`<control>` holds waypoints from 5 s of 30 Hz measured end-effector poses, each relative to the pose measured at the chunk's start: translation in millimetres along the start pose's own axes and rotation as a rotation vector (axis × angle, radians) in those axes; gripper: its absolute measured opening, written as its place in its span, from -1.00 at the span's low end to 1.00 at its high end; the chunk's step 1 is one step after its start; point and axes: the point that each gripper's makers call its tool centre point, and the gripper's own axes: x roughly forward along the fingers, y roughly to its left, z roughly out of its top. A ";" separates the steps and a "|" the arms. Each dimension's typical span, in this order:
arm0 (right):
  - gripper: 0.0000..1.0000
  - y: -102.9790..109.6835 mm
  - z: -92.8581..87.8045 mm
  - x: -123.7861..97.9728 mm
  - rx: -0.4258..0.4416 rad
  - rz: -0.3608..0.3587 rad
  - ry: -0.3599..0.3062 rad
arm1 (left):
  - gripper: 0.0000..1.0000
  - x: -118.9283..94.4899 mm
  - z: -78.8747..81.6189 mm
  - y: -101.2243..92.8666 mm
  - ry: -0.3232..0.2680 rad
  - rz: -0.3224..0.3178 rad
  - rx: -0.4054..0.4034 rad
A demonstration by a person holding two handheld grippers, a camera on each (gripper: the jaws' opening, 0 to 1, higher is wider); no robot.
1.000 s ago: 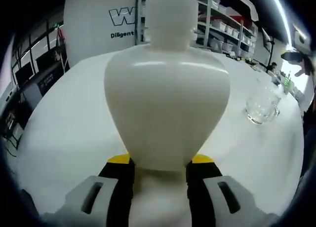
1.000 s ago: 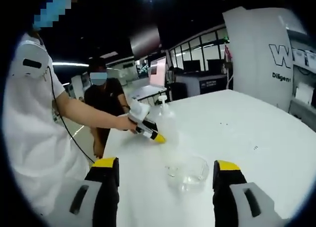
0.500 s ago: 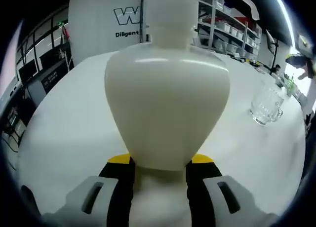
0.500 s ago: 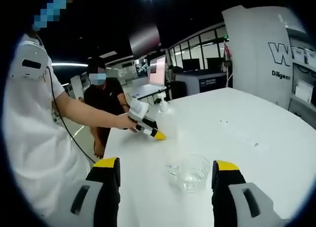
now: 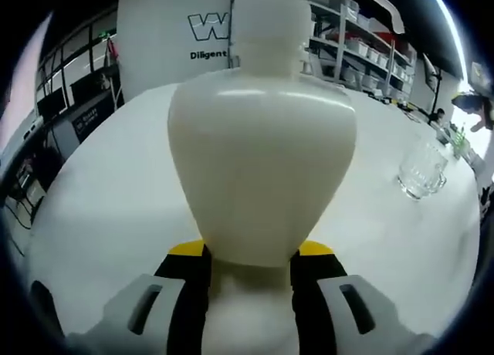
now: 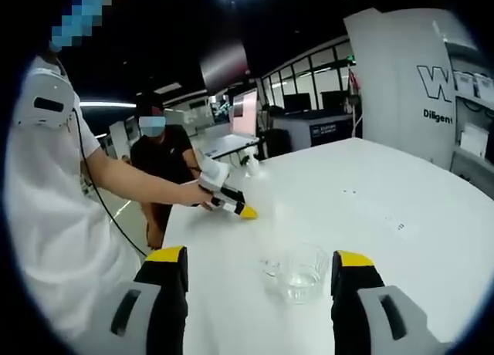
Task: Hold the bottle steady, press the pump all the way down and release, and repeat the specified number of times to dispense into the cup
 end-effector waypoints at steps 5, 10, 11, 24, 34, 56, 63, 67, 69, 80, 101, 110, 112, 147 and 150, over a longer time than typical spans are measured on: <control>0.45 3.3 -3.5 3.8 0.020 0.015 0.015 | -0.22 -1.2 -1.0 2.7 0.000 0.006 0.005; 0.46 3.2 -0.8 4.4 0.013 0.013 0.006 | -0.22 -2.0 -1.5 6.9 0.000 0.014 0.001; 0.47 1.8 -1.9 4.2 0.011 0.005 0.015 | -0.22 -2.4 -1.9 7.9 0.000 0.013 -0.005; 0.40 4.1 -2.7 2.5 0.016 0.008 0.016 | -0.22 -6.4 -6.0 19.0 -0.002 0.033 -0.023; 0.41 3.9 -5.1 0.8 0.036 0.007 0.025 | -0.22 -9.0 -7.5 18.6 0.006 0.033 -0.020; 0.48 -2.7 -2.0 -4.7 0.056 -0.019 0.009 | 0.25 -9.6 1.6 15.6 -0.041 0.009 -0.030; 0.63 -9.0 5.0 -7.3 -0.005 -0.050 -0.031 | 0.79 -15.5 21.9 26.3 -0.164 0.047 0.001; 0.67 -6.7 3.4 -7.8 0.002 -0.044 -0.030 | 0.99 -22.5 31.6 31.2 -0.231 0.057 -0.020; 0.74 -6.9 4.2 -8.8 -0.006 -0.052 -0.045 | 0.99 -25.5 29.4 35.0 -0.237 0.065 -0.012; 0.73 -2.2 -0.4 -17.2 0.012 -0.070 -0.082 | 0.99 -47.0 35.7 44.0 -0.302 0.073 -0.001; 0.51 11.8 -26.5 -32.9 -0.024 -0.070 -0.087 | 0.99 -109.5 36.8 -0.5 -0.345 -0.232 -0.018; 0.42 17.7 -35.2 -30.4 -0.010 -0.059 -0.076 | 0.99 -122.4 39.9 -24.7 -0.329 -0.308 0.049; 0.39 18.7 -38.5 -30.5 -0.015 -0.057 -0.066 | 0.99 -124.0 42.0 -27.8 -0.325 -0.313 0.049; 0.39 25.7 -60.0 -49.6 0.038 -0.123 -0.067 | 0.99 -159.5 35.5 -26.3 -0.306 -0.355 0.145; 0.36 29.3 -60.8 -49.2 0.037 -0.121 -0.062 | 0.99 -161.1 36.0 -31.7 -0.309 -0.379 0.120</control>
